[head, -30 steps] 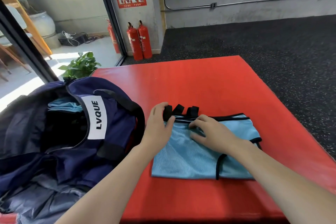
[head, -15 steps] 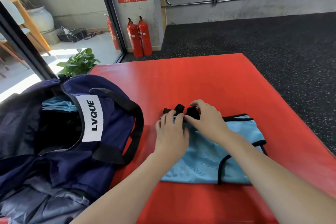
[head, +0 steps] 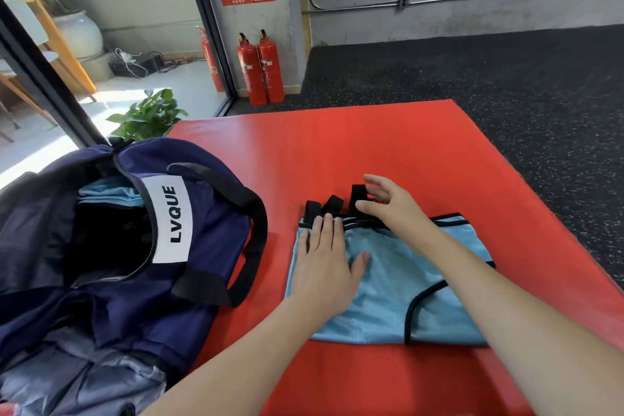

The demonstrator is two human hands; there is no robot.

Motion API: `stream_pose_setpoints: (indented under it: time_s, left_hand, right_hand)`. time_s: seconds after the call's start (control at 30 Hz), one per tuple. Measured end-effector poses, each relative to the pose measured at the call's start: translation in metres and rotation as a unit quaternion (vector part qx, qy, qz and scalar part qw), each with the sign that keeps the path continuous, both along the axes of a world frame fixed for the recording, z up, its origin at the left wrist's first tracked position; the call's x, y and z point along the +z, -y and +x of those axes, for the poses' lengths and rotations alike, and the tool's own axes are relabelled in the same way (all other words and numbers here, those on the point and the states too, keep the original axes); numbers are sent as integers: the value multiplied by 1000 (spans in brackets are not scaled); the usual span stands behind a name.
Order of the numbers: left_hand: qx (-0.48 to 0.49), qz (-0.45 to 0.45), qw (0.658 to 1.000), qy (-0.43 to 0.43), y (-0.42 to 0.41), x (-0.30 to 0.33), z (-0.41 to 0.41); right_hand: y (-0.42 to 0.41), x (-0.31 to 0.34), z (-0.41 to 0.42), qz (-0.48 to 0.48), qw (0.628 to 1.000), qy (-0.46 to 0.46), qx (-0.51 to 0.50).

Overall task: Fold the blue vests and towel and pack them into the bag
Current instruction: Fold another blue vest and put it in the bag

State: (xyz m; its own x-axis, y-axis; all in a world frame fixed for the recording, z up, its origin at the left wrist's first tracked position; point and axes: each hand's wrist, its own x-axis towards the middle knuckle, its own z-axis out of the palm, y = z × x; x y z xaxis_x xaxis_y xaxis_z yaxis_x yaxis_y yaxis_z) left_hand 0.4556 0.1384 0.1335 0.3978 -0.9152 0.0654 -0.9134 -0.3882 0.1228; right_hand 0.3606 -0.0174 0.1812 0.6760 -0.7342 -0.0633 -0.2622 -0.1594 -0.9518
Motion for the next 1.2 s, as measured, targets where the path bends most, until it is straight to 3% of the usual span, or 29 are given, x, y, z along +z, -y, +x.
stream_pose_setpoints:
  time_s: [0.2,0.37,0.47,0.8,0.97,1.2]
  left_hand:
    - [3,0,1000,-26,-2,8,-1]
    - [4,-68,998,1,-9,12,2]
    - [15,-99,995,25,-14,12,0]
    - [35,-31,998,-36,35,22,-15]
    - [-29,36,998,-38,58,15,-41]
    - [-104,19,993,-54,42,23,-56]
  right_hand:
    - [17,5,-30,-178,977,-118,3]
    - [33,8,-82,-281,916,-277,70]
    - [41,5,-108,-317,905,-281,35]
    - [20,14,-140,-262,904,-323,102]
    - [-25,14,-154,-210,918,-299,156]
    - [-49,9,-178,-233,923,-276,131]
